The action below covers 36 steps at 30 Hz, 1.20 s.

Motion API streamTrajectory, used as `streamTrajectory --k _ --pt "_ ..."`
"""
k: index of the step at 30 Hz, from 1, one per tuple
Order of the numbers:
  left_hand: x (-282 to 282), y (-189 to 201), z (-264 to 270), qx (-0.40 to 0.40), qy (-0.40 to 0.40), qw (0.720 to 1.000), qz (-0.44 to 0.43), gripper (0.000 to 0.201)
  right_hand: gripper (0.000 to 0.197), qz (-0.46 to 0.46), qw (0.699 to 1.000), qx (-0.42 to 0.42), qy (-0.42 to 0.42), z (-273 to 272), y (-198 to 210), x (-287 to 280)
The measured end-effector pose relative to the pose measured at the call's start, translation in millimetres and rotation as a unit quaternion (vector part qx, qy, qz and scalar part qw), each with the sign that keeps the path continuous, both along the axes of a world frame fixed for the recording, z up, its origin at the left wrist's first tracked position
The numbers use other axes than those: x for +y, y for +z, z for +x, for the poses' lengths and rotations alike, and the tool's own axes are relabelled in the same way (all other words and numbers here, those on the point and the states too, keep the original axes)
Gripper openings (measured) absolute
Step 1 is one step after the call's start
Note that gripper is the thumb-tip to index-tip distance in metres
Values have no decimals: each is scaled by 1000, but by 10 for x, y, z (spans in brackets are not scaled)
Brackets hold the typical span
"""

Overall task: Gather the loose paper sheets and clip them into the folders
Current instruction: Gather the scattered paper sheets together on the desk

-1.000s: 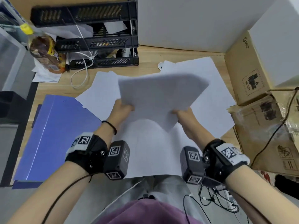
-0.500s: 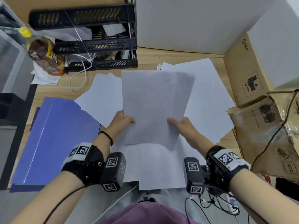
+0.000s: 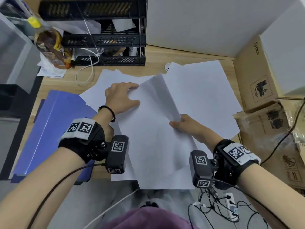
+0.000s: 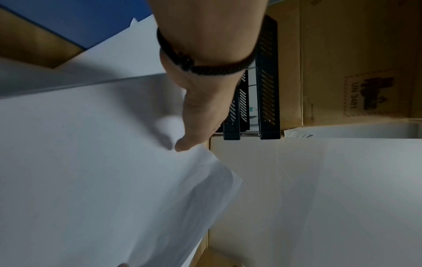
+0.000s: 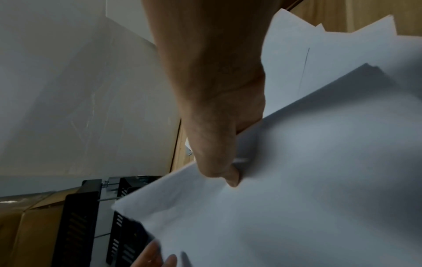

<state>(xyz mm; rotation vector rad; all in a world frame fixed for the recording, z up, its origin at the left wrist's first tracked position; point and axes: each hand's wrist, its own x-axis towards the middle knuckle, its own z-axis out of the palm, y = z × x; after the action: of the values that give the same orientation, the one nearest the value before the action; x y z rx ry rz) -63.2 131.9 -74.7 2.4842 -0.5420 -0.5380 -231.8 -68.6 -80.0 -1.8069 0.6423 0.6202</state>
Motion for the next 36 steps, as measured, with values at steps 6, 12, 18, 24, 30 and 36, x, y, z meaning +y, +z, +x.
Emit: streamTrajectory --k 6,12,18,24,30,36 --pt "76 7 -95 197 -24 978 -71 31 23 15 996 5 84 -132 -22 3" --pt "294 -83 -96 250 98 944 -190 11 14 58 996 -43 -46 -235 -27 -169" --pt "578 -189 -22 281 253 874 -306 31 16 99 975 -91 -176 -301 -105 -399" --pt "320 128 -21 192 218 833 -470 37 20 114 934 -220 -257 70 182 -259" --pt "333 47 -51 159 198 879 -404 39 37 97 931 -238 -259 86 133 -210" --pt "452 -446 -425 297 169 920 -193 29 35 74 962 -87 -247 -424 -487 -61"
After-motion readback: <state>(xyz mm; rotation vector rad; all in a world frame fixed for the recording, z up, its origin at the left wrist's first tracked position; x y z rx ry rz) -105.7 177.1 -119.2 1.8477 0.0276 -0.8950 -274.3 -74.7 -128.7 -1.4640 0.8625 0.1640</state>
